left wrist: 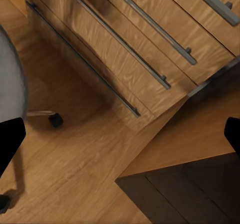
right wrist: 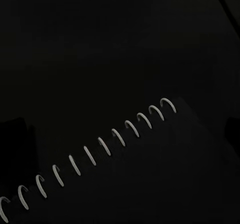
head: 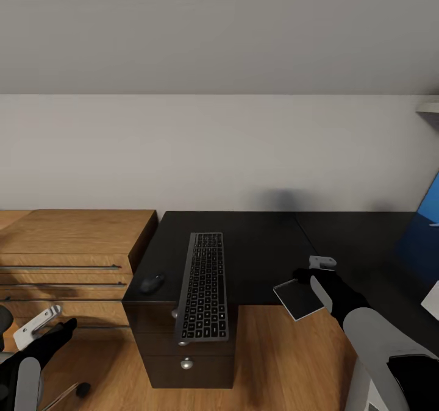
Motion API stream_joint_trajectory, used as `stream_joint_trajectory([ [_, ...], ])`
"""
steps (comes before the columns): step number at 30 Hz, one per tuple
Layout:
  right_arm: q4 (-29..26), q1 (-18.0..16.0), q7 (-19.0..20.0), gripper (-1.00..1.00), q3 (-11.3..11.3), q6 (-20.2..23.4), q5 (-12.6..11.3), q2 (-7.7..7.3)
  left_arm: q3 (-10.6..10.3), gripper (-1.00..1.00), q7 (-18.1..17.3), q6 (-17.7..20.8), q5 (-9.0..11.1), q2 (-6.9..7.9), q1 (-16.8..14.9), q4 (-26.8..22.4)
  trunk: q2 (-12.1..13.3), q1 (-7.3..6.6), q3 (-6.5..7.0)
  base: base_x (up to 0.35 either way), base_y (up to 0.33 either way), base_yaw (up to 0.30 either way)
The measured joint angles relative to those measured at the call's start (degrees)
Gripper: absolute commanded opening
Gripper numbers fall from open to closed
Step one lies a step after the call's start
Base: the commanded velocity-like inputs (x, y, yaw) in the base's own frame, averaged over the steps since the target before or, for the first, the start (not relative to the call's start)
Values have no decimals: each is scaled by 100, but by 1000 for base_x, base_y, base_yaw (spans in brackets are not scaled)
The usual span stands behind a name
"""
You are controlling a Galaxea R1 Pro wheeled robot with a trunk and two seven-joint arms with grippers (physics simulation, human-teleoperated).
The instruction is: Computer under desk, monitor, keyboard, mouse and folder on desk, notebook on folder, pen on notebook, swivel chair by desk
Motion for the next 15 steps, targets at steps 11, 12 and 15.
stream_joint_trajectory([
  [11, 0, 0, 0, 100, 0, 0, 0, 0, 0, 100, 0, 3, 0, -1, -1, 0, 0, 0, 0, 0, 0, 0],
  [12, 0, 0, 0, 100, -1, 0, -1, 0, 0, 100, 0, 3, 0, -1, 0, 0, 0, 0, 0, 0, 0, 0],
  [15, 0, 0, 0, 100, -2, 0, -1, 0, 0, 100, 0, 3, 0, -1, 0, 0, 0, 0, 0, 0, 0, 0],
])
